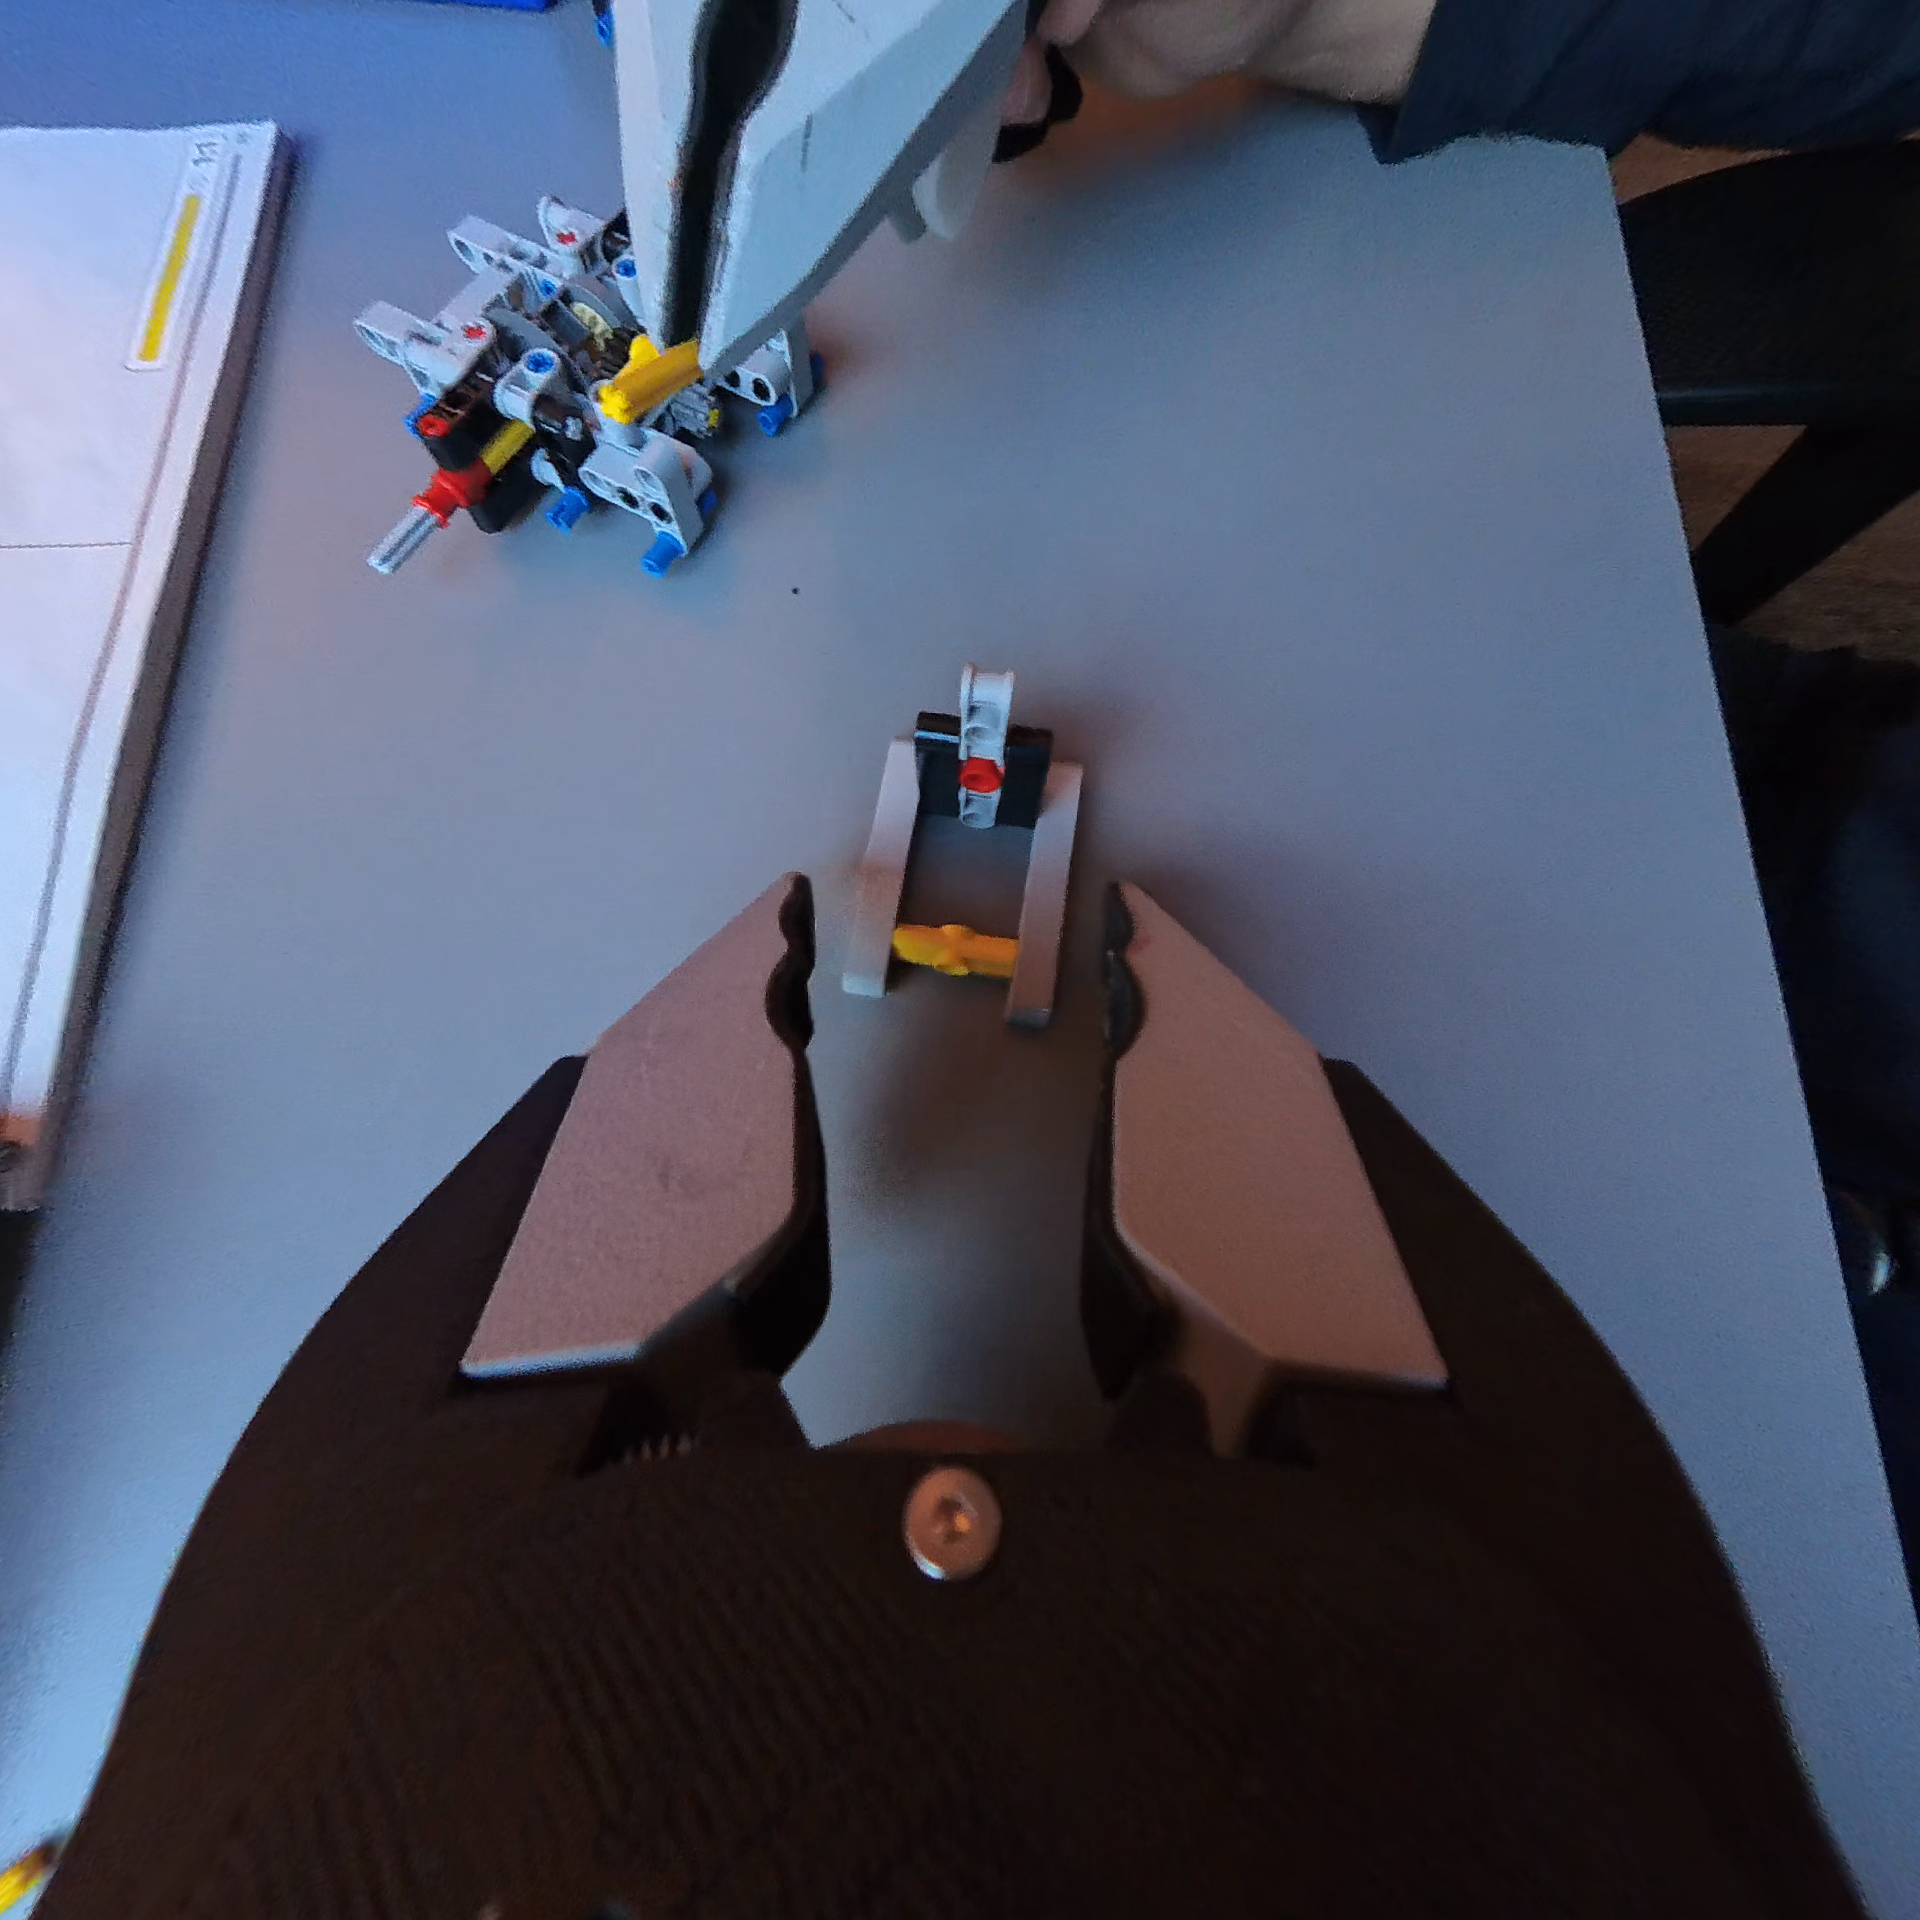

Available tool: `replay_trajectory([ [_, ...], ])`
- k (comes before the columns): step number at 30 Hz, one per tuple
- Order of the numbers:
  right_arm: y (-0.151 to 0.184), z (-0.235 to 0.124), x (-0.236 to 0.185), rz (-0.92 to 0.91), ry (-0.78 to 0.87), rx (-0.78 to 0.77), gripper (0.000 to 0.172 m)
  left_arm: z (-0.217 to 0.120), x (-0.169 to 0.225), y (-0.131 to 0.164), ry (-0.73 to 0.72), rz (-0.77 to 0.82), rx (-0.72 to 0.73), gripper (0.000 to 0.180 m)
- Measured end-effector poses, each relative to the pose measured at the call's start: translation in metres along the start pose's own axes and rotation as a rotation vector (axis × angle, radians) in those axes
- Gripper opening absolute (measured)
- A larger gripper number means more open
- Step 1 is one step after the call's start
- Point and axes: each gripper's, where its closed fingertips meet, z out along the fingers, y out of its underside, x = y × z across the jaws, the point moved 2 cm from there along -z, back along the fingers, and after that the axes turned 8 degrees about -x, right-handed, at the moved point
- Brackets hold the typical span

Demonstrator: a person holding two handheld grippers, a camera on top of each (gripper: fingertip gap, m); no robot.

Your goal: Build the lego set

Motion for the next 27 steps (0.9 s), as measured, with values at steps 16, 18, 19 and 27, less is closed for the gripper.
replay_trajectory([
  [16,-0.029,-0.006,-0.018,-0.234,0.194,0.034,0.000,-0.042,-0.027,-0.033,-0.097,-0.144,0.303,0.020],
  [18,-0.029,-0.001,-0.025,-0.293,0.216,0.002,0.000,-0.044,-0.027,-0.035,-0.080,-0.169,0.327,0.018],
  [19,-0.028,0.002,-0.027,-0.323,0.229,-0.017,0.000,-0.044,-0.027,-0.036,-0.057,-0.189,0.336,0.018],
  [27,-0.025,0.010,-0.036,-0.484,0.320,-0.084,0.000,-0.039,-0.023,-0.038,0.009,-0.232,0.347,0.018],
])
